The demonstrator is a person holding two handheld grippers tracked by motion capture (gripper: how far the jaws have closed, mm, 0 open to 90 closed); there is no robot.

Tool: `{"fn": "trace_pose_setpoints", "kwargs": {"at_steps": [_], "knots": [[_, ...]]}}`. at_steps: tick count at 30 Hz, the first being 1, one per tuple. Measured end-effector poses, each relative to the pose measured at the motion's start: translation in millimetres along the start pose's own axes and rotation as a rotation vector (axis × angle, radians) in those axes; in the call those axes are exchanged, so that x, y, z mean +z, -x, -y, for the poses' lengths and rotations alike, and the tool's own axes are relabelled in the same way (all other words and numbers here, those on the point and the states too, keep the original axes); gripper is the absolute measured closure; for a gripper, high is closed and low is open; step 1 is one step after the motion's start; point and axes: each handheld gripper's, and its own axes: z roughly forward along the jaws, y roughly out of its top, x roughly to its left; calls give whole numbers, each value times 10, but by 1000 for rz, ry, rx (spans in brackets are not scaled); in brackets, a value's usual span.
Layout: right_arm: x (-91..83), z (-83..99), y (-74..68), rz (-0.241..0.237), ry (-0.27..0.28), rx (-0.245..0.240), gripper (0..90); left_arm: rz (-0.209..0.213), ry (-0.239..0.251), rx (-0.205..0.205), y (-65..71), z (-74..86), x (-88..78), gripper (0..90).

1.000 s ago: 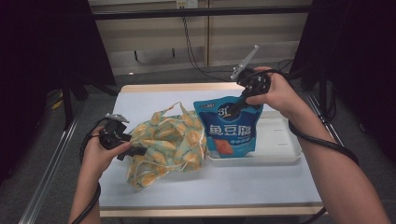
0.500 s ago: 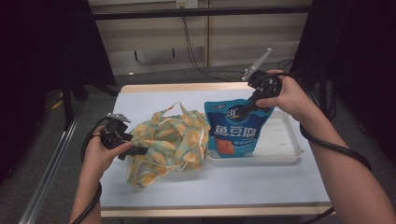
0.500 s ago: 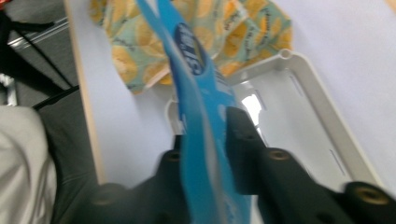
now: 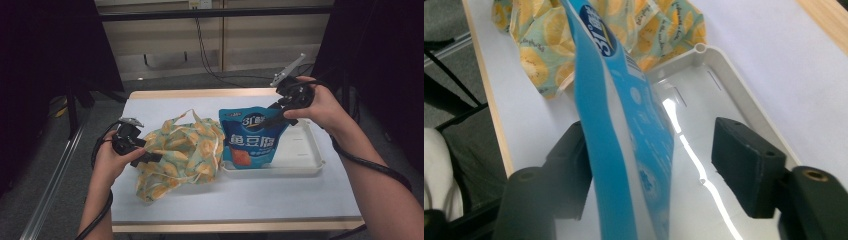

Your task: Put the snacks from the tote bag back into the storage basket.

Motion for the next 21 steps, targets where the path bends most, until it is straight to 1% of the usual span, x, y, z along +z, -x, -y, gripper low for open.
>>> {"fn": "trace_pose_setpoints", "kwargs": {"at_steps": [1, 2, 3, 4, 5, 6, 7, 9, 10, 11, 12, 15, 16, 17, 18, 19, 20, 21], "knots": [[-12, 18, 3, 5, 1, 6, 300, 4, 4, -7, 5, -11, 12, 44], [-24, 38, 7, 8, 2, 10, 292, 6, -11, 9, -2, -26, 12, 44], [-34, 58, 3, 9, -2, 21, 289, 8, -1, -2, 8, -35, 29, 45], [-44, 78, 9, 13, -7, 19, 275, 6, 2, -2, 14, -44, 42, 44], [-54, 97, 5, 18, -10, 29, 267, 7, -1, 1, 14, -54, 48, 44], [-66, 118, 7, 18, -12, 32, 265, 11, -8, 18, 7, -62, 49, 44], [-78, 139, 11, 20, -11, 32, 255, 11, 1, 9, 16, -67, 56, 44], [-98, 183, 13, 23, -16, 47, 238, 12, -6, 17, 18, -82, 47, 44], [-109, 206, 15, 24, -17, 58, 232, 15, 15, -8, 39, -83, 60, 44], [-119, 237, 22, 28, -17, 61, 229, 12, 9, 3, 34, -86, 55, 44], [-121, 256, 27, 28, -18, 65, 222, 11, 10, 3, 36, -88, 56, 44], [-127, 317, 34, 35, -20, 79, 206, 10, -6, 23, 21, -93, 46, 44], [-129, 334, 36, 36, -18, 83, 200, 9, -4, 25, 20, -94, 45, 44], [-127, 350, 38, 35, -20, 84, 196, 10, 6, 9, 28, -92, 51, 44], [-125, 365, 37, 37, -26, 91, 187, 9, -6, 22, 16, -93, 43, 44], [-121, 381, 43, 42, -30, 87, 180, 10, -14, 33, 6, -93, 37, 44], [-120, 394, 42, 43, -31, 94, 176, 8, 7, 4, 24, -88, 50, 44], [-120, 408, 45, 44, -29, 92, 173, 9, 9, -1, 26, -88, 52, 44]]}}
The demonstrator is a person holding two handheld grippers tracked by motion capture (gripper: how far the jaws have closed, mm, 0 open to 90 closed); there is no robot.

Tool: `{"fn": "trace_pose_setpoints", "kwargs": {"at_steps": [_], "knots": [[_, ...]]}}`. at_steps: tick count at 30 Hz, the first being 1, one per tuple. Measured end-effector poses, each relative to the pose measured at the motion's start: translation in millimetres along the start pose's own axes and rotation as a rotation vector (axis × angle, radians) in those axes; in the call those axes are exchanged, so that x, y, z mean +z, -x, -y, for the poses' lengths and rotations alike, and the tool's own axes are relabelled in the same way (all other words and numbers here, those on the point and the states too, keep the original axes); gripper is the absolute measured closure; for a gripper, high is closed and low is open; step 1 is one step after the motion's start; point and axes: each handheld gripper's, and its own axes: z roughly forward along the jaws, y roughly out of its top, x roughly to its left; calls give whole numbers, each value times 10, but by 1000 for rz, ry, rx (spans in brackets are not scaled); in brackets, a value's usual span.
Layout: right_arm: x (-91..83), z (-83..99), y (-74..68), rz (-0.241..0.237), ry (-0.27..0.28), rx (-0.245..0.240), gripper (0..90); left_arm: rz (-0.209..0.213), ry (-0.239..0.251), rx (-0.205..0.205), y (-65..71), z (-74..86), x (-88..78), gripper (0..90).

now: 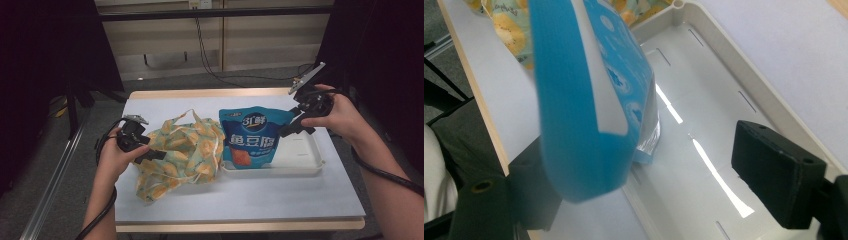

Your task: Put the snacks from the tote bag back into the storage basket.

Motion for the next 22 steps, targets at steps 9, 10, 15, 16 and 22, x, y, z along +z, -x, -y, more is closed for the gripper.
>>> {"fn": "trace_pose_setpoints", "kwargs": {"at_steps": [9, 10, 15, 16, 22], "knots": [[15, 148, -1, 14, -7, 2, 142, -3, -8, 5, -5, 1, -10, 44], [13, 173, 1, 22, -8, 7, 136, -3, -10, 7, -5, 1, -11, 45], [24, 266, 2, 29, -10, 10, 127, -2, -4, 2, -1, -1, -8, 44], [31, 282, -3, 28, -10, 10, 126, -4, -11, 8, -5, -1, -12, 44], [58, 398, -9, 30, -7, 21, 116, -5, 7, -4, -3, 4, -20, 44]]}}
